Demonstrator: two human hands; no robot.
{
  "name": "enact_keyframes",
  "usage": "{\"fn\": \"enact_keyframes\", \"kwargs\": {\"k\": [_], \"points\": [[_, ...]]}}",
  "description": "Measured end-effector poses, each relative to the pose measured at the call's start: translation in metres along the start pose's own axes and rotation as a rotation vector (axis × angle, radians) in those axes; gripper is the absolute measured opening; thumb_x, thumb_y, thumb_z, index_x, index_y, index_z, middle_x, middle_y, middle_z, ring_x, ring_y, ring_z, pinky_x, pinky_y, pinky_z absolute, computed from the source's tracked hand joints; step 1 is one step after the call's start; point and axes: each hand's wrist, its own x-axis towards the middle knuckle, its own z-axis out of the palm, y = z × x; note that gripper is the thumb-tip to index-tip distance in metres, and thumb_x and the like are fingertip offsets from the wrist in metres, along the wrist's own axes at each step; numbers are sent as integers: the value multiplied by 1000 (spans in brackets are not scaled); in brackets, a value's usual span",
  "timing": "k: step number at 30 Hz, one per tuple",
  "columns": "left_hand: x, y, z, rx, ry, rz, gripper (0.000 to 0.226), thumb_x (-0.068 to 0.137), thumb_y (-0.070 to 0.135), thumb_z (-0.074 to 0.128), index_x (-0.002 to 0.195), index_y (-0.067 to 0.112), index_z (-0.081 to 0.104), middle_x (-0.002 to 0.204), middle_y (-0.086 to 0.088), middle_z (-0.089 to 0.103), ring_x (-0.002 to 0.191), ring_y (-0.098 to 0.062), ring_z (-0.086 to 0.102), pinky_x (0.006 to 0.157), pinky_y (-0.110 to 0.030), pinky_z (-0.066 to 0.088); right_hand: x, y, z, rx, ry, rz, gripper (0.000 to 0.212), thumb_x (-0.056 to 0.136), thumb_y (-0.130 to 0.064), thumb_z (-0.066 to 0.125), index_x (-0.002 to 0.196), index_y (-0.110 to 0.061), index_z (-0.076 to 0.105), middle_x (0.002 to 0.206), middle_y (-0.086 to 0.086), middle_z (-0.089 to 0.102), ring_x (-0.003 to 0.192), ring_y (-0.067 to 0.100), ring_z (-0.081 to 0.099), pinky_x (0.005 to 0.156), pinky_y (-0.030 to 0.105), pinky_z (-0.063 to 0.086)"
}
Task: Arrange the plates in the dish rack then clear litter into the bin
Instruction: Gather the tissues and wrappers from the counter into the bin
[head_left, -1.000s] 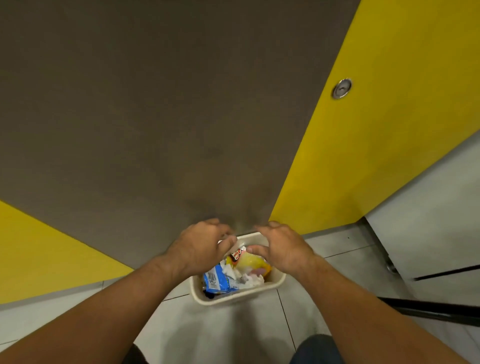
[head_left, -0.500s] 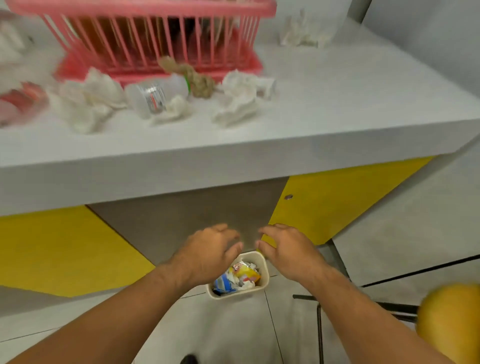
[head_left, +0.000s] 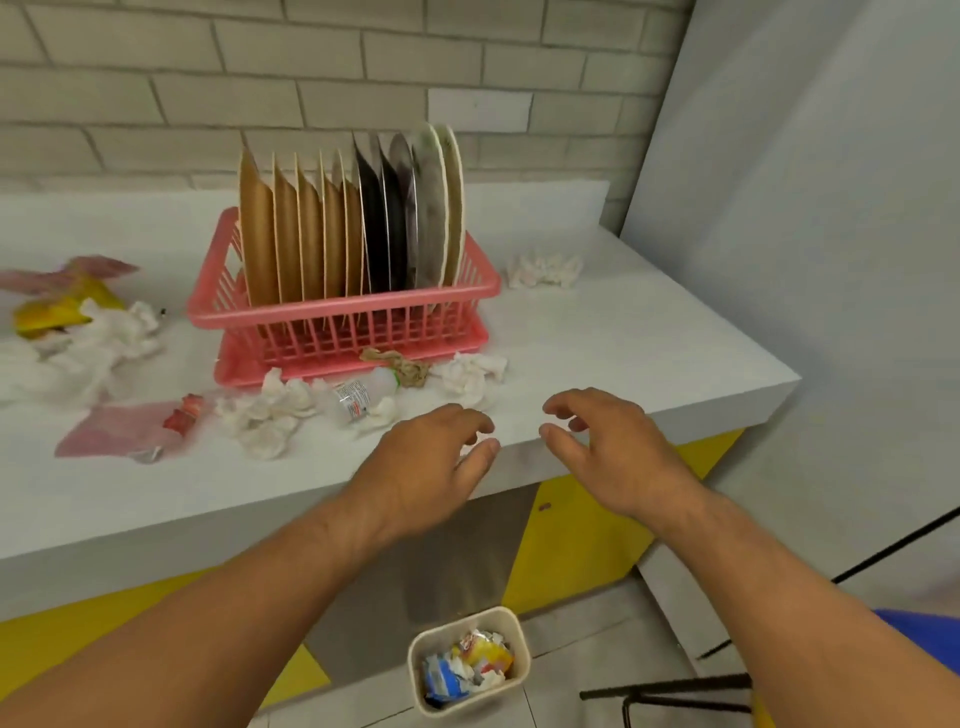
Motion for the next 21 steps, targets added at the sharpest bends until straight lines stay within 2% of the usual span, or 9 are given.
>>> {"fn": "enact_keyframes", "kwargs": {"k": [6, 11, 16, 21], "points": [[41, 14, -15, 23, 31, 38, 34, 97, 42, 44, 123, 25, 58, 115, 8, 61, 95, -7, 56, 85, -27, 46, 21, 15, -21, -20, 29, 24, 30, 97, -38, 52, 124, -26, 58, 120, -8, 60, 108, 11, 54, 93, 29, 45], [89, 25, -2, 33, 58, 22, 35, 97, 43, 44, 125, 26, 56, 115, 9, 61, 97, -7, 57, 86, -25, 46, 72, 63, -38, -35, 26, 57, 31, 97, -33, 52, 126, -24, 57, 120, -8, 61, 107, 12, 55, 93, 29, 46], [159, 27, 23, 74, 52, -35, 36, 97, 44, 43, 129, 29, 52, 120, 12, 57, 101, -7, 57, 87, -20, 43, 145, 126, -42, -53, -57, 85, 34, 98, -34, 49, 131, -25, 54, 125, -7, 59, 111, 13, 54, 95, 28, 45], [242, 32, 49, 90, 34, -126, 40, 97, 44, 42, 134, 28, 47, 129, 10, 52, 108, -12, 57, 93, -27, 44, 215, 173, -43, -84, -139, 50, 37, 98, -36, 48, 133, -25, 52, 129, -7, 57, 117, 14, 53, 96, 28, 44]]}}
